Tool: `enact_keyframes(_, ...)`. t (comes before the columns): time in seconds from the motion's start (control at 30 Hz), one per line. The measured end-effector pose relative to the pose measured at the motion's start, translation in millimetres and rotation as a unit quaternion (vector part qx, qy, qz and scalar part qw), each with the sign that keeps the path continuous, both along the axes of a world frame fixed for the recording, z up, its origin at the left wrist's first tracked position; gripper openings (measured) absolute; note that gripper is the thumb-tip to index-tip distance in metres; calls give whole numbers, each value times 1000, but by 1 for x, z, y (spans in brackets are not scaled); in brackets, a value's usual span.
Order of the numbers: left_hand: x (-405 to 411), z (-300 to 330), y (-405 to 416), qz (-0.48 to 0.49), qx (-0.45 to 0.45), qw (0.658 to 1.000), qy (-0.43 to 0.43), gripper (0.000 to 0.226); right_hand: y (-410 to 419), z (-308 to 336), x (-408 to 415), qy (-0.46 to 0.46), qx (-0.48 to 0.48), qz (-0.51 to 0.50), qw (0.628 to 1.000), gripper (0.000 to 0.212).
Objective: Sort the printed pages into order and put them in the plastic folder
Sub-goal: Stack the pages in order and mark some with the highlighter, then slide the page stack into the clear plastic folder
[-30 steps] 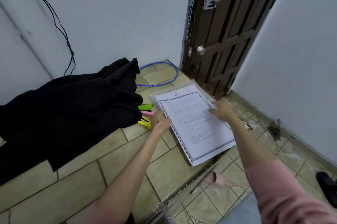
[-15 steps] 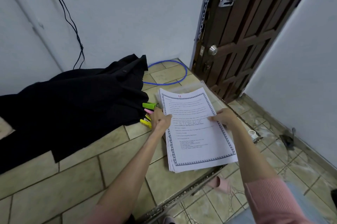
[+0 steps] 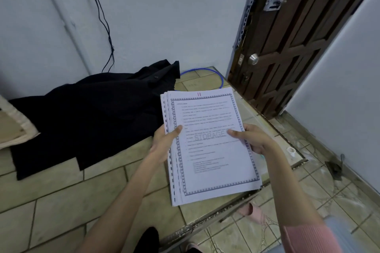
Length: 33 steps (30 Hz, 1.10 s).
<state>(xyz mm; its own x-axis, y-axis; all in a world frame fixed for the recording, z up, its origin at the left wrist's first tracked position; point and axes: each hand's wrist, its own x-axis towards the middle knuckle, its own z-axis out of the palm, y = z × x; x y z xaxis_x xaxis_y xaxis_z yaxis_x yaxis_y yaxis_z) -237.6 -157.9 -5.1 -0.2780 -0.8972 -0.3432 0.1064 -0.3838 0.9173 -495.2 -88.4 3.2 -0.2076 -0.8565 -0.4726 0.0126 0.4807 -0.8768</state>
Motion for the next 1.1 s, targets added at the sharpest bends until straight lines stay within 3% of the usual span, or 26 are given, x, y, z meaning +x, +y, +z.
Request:
enact_keyframes(0.1,54,0,6,21,-9,1000,-20,30,-9,-1,51,-35,-8,80,996,63)
enact_keyframes(0.2,102,-7,12,56,18,997,-57,30,-18,-4,115,0,-14,145,989,37)
enact_keyframes(0.27,132,-11,16,94,40,990,-93,31,-24,-10,154,45,-22,161,986,36)
enact_keyframes(0.37,178,-20,25,138,46,977,-157,33,-25,-20,205,42,-46,152,986,36)
enact_keyframes(0.5,212,-32,38,188,41,953,-234,32,-23,-34,256,152,-79,153,973,34)
enact_keyframes(0.57,212,-33,42,177,-5,942,-285,33,-25,-39,267,206,-80,131,967,36)
enact_keyframes(0.63,206,-32,45,159,-62,921,-349,41,-26,-38,271,244,-83,113,960,41)
enact_keyframes(0.7,201,-33,49,151,-110,887,-422,64,-25,-37,272,260,-89,110,955,53)
enact_keyframes(0.77,199,-35,53,136,-162,812,-544,81,-18,-39,275,319,-94,136,933,65)
enact_keyframes(0.83,199,-41,53,47,-223,750,-621,69,-10,-49,282,519,-142,154,829,56)
enact_keyframes(0.9,198,-51,50,-64,-245,736,-628,53,-5,-57,285,593,-151,173,772,55)
enact_keyframes(1.0,197,-63,51,-110,-237,727,-635,57,-2,-69,283,538,-97,247,800,85)
enact_keyframes(1.1,198,-64,53,-111,-232,717,-648,58,-2,-72,282,532,-93,245,805,74)
